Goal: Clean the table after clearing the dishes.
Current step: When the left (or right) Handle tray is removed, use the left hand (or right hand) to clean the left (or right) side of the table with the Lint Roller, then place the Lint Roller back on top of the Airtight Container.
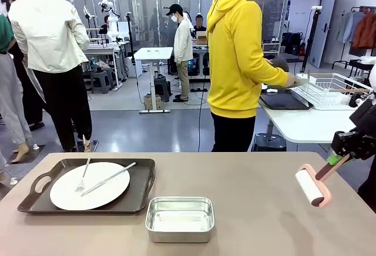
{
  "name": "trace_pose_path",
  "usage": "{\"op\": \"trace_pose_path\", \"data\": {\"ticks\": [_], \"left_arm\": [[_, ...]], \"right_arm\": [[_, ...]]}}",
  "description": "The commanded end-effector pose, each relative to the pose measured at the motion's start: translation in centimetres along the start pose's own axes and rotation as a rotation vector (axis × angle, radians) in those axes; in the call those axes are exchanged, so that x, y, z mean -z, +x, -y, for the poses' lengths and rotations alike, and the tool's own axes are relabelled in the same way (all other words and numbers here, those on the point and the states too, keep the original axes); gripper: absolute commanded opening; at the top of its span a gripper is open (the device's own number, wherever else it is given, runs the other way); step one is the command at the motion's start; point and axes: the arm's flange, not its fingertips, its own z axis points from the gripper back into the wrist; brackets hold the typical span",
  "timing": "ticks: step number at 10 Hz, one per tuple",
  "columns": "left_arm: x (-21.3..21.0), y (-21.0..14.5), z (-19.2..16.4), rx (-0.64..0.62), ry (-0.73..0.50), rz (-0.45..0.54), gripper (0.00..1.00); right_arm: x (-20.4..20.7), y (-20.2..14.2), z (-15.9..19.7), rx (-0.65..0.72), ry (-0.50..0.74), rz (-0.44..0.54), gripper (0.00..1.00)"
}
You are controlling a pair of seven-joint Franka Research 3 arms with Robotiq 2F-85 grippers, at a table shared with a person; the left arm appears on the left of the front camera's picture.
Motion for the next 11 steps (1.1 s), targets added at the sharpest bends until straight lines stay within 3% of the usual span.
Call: {"op": "trace_pose_path", "data": {"ticks": [1, 9, 11], "left_arm": [[-0.3, -0.1, 0.2, 0.004, -0.010, 0.005, 1.00], [-0.3, -0.1, 0.2, 0.004, -0.010, 0.005, 1.00], [-0.3, -0.1, 0.2, 0.004, -0.010, 0.005, 1.00]], "right_arm": [[-0.4, 0.3, -0.1, -0.021, -0.002, -0.010, 0.24], [-0.2, 0.2, -0.1, -0.005, 0.003, -0.002, 0.24], [-3.2, 0.9, -7.4, -0.404, 0.052, 0.112, 0.24]]}}
